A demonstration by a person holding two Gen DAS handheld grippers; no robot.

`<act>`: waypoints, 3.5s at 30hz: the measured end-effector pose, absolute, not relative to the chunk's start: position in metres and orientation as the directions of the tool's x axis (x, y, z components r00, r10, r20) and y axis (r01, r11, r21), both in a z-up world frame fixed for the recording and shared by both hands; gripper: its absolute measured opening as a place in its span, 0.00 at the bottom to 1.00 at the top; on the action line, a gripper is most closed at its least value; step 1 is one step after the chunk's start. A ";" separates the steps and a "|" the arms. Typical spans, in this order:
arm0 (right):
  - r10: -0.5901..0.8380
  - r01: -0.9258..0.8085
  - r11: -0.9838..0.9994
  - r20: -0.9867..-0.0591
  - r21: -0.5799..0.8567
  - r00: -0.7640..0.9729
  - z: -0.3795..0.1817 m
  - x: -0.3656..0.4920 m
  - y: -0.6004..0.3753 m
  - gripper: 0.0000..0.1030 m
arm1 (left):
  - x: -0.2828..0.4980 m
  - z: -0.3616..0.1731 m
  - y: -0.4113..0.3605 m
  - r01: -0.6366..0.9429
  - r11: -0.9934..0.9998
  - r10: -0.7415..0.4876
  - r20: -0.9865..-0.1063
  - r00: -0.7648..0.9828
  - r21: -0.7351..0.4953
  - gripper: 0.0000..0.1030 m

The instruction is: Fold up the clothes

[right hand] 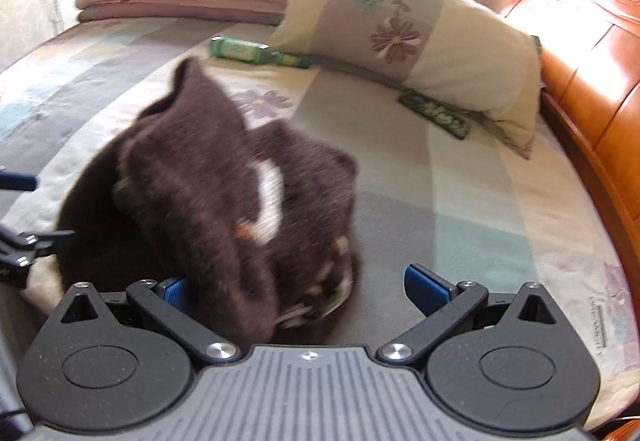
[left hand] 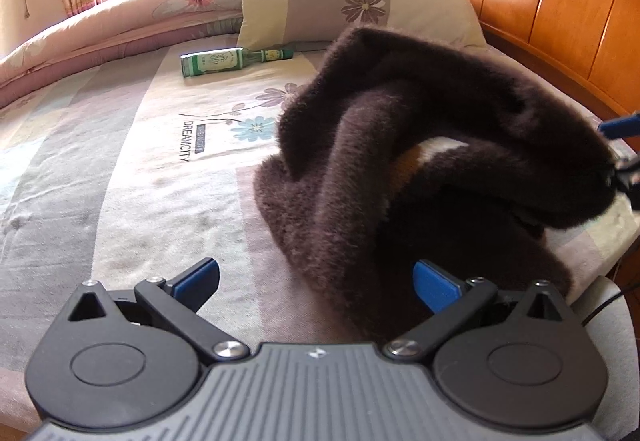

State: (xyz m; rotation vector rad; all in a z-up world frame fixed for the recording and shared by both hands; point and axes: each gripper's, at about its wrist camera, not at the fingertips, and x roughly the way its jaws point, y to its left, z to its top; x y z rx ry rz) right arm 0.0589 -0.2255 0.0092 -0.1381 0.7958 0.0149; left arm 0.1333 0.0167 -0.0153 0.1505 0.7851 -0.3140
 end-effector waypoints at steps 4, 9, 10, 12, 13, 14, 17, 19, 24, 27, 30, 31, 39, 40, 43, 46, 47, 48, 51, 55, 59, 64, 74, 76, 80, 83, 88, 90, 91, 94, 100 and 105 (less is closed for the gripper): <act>-0.062 -0.043 0.990 -0.695 -0.133 0.716 0.019 0.083 -0.243 1.00 | 0.144 -0.015 0.015 0.320 0.947 -0.206 -0.717 0.666 0.025 0.99; -0.072 -0.064 0.984 -0.703 -0.165 0.707 0.021 0.125 -0.262 1.00 | 0.159 -0.012 0.011 0.315 0.948 -0.184 -0.716 0.673 0.053 0.99; -0.071 -0.065 0.984 -0.709 -0.163 0.702 0.022 0.134 -0.266 1.00 | 0.163 -0.011 0.010 0.317 0.947 -0.183 -0.717 0.673 0.056 0.99; -0.065 -0.054 0.989 -0.720 -0.141 0.691 0.021 0.152 -0.274 1.00 | 0.171 -0.009 0.009 0.322 0.945 -0.181 -0.718 0.672 0.063 0.99; -0.066 -0.046 0.990 -0.720 -0.134 0.691 0.021 0.159 -0.277 1.00 | 0.175 -0.009 0.008 0.324 0.944 -0.180 -0.719 0.671 0.066 0.99; -0.070 -0.037 0.991 -0.718 -0.132 0.693 0.022 0.164 -0.278 1.00 | 0.179 -0.008 0.008 0.325 0.943 -0.179 -0.719 0.672 0.070 0.99; -0.097 -0.007 0.990 -0.704 -0.144 0.704 0.024 0.178 -0.283 1.00 | 0.186 -0.006 0.002 0.329 0.938 -0.160 -0.710 0.686 0.106 0.99; -0.143 0.022 0.983 -0.682 -0.183 0.717 0.027 0.180 -0.283 1.00 | 0.195 -0.005 -0.002 0.328 0.934 -0.136 -0.708 0.693 0.142 1.00; -0.056 -0.002 0.996 -0.641 -0.090 0.766 0.050 0.146 -0.287 1.00 | 0.196 0.000 -0.007 0.325 0.930 -0.118 -0.697 0.707 0.172 0.99; 0.097 -0.105 0.994 -0.631 0.023 0.770 0.061 0.108 -0.282 1.00 | 0.188 0.000 -0.006 0.341 0.926 -0.140 -0.696 0.704 0.159 0.99; 0.229 -0.221 0.970 -0.656 0.097 0.719 0.054 0.073 -0.271 1.00 | 0.179 0.002 -0.004 0.351 0.928 -0.172 -0.698 0.695 0.122 0.99; 0.245 -0.238 0.965 -0.674 0.105 0.697 0.048 0.066 -0.266 1.00 | 0.176 0.003 -0.003 0.358 0.927 -0.185 -0.697 0.693 0.110 0.99; 0.160 -0.116 0.987 -0.743 0.111 0.649 -0.030 0.078 -0.246 1.00 | 0.155 0.013 -0.006 0.397 0.913 -0.230 -0.686 0.690 0.093 0.99; 0.149 -0.094 0.989 -0.728 0.116 0.669 -0.033 0.082 -0.248 1.00 | 0.153 0.014 -0.005 0.396 0.914 -0.230 -0.687 0.689 0.091 0.99; 0.076 -0.019 0.996 -0.694 0.090 0.716 -0.030 0.101 -0.259 1.00 | 0.151 0.016 0.001 0.385 0.918 -0.220 -0.689 0.690 0.093 0.99; 0.071 0.017 0.992 -0.668 0.123 0.741 -0.020 0.118 -0.277 1.00 | 0.148 0.019 0.006 0.370 0.924 -0.206 -0.685 0.699 0.099 0.99; 0.051 0.034 0.993 -0.660 0.115 0.749 -0.017 0.123 -0.282 1.00 | 0.148 0.020 0.007 0.366 0.925 -0.204 -0.681 0.703 0.101 0.99; 0.034 0.048 0.993 -0.656 0.107 0.754 -0.014 0.131 -0.288 1.00 | 0.148 0.020 0.008 0.364 0.926 -0.202 -0.678 0.706 0.102 0.99; 0.011 0.074 0.992 -0.658 0.101 0.753 -0.011 0.160 -0.304 1.00 | 0.152 0.022 0.006 0.372 0.923 -0.210 -0.679 0.703 0.101 0.99; 0.000 0.098 0.989 -0.670 0.108 0.742 -0.012 0.199 -0.320 1.00 | 0.161 0.018 -0.001 0.380 0.918 -0.205 -0.685 0.699 0.113 0.99; 0.032 0.092 0.985 -0.684 0.144 0.729 -0.008 0.204 -0.319 1.00 | 0.168 0.013 -0.003 0.382 0.920 -0.221 -0.689 0.690 0.087 0.99; 0.191 -0.041 0.973 -0.698 0.226 0.690 -0.009 0.183 -0.297 1.00 | 0.170 0.011 -0.004 0.393 0.915 -0.227 -0.688 0.690 0.092 0.99; -0.050 0.136 0.988 -0.684 0.073 0.727 -0.020 0.222 -0.307 1.00 | 0.170 0.012 -0.003 0.395 0.915 -0.233 -0.684 0.691 0.087 0.99; -0.091 0.203 0.976 -0.691 0.083 0.717 -0.026 0.228 -0.326 1.00 | 0.170 0.014 0.000 0.390 0.917 -0.232 -0.683 0.692 0.084 0.99; -0.152 0.254 0.966 -0.716 0.037 0.681 -0.037 0.242 -0.353 1.00 | 0.167 0.023 0.007 0.386 0.921 -0.254 -0.673 0.695 0.052 0.99; -0.191 0.284 0.959 -0.728 0.005 0.658 -0.041 0.256 -0.370 1.00 | 0.168 0.035 0.010 0.395 0.918 -0.288 -0.656 0.698 0.016 0.99; -0.277 0.332 0.940 -0.737 -0.075 0.616 -0.049 0.282 -0.397 1.00 | 0.169 0.048 0.011 0.390 0.920 -0.284 -0.629 0.723 0.032 0.99; -0.461 0.420 0.876 -0.668 -0.237 0.584 -0.050 0.290 -0.403 0.99 | 0.171 0.047 0.013 0.379 0.925 -0.274 -0.633 0.724 0.033 0.99; -0.497 0.449 0.855 -0.659 -0.259 0.565 -0.049 0.293 -0.412 0.99 | 0.172 0.047 0.014 0.373 0.927 -0.268 -0.635 0.724 0.034 0.99; -0.465 0.494 0.849 -0.709 -0.188 0.530 -0.042 0.297 -0.447 0.99 | 0.174 0.044 0.017 0.364 0.931 -0.252 -0.646 0.720 0.042 0.99; -0.160 0.321 0.946 -0.788 0.050 0.594 -0.027 0.254 -0.435 1.00 | 0.183 0.023 0.029 0.324 0.946 -0.208 -0.700 0.683 0.034 0.99; 0.003 0.159 0.980 -0.799 0.123 0.601 -0.021 0.208 -0.385 1.00 | 0.178 0.005 0.031 0.327 0.945 -0.211 -0.742 0.636 0.012 0.99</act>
